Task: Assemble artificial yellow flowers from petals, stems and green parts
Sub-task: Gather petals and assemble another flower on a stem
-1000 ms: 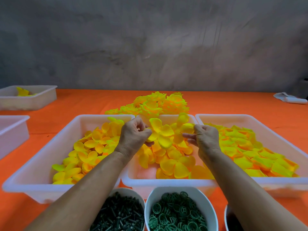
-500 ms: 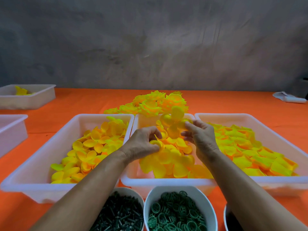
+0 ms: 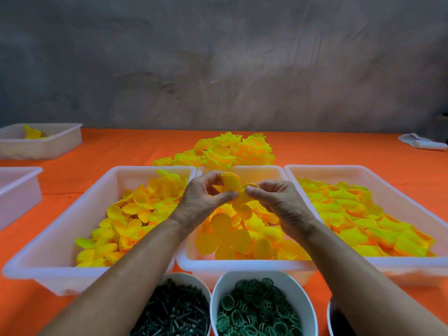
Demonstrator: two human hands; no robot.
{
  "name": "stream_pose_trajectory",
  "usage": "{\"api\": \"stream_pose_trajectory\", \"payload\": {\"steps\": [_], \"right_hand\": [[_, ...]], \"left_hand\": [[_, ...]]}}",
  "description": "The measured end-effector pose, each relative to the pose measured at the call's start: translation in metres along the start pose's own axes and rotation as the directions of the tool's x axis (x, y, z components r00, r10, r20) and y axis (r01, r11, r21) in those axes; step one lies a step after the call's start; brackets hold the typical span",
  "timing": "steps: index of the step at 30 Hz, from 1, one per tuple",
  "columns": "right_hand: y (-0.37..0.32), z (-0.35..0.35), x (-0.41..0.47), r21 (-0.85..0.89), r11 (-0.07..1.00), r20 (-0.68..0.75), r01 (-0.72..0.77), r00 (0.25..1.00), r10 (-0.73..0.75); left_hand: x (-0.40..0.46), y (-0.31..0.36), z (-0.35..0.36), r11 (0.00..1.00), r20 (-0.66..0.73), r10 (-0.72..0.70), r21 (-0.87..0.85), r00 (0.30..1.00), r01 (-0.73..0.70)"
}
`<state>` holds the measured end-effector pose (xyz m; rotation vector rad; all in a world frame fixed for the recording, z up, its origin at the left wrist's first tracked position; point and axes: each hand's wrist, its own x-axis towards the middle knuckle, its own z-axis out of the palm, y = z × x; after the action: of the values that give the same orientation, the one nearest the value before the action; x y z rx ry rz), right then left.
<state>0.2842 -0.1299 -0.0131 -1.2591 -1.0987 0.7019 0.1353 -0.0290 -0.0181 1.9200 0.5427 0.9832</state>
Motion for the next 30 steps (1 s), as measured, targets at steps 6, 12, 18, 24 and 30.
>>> {"api": "stream_pose_trajectory", "payload": {"steps": [6,12,18,24,30], "right_hand": [[0.001,0.000,0.001,0.018,0.998,0.050,-0.060,0.997,0.059],[-0.001,0.000,0.001,-0.019,0.995,0.035,-0.097,0.995,0.097],[-0.002,0.003,0.000,-0.008,0.998,-0.050,-0.060,0.997,0.059],[0.001,0.000,0.002,0.101,0.991,-0.053,-0.086,0.994,0.091],[0.008,-0.001,0.008,0.112,0.976,0.110,-0.187,0.978,0.174]], "left_hand": [[0.000,-0.004,-0.001,0.976,-0.036,-0.041,-0.215,0.999,0.032],[0.001,-0.005,-0.002,0.965,-0.001,-0.059,-0.256,0.998,0.057],[0.000,0.000,-0.001,0.959,0.036,-0.068,-0.272,0.997,0.075],[-0.003,0.001,0.000,0.974,0.135,-0.046,-0.212,0.990,0.075],[-0.001,-0.004,0.000,0.967,0.026,-0.065,-0.246,0.998,0.069]]}}
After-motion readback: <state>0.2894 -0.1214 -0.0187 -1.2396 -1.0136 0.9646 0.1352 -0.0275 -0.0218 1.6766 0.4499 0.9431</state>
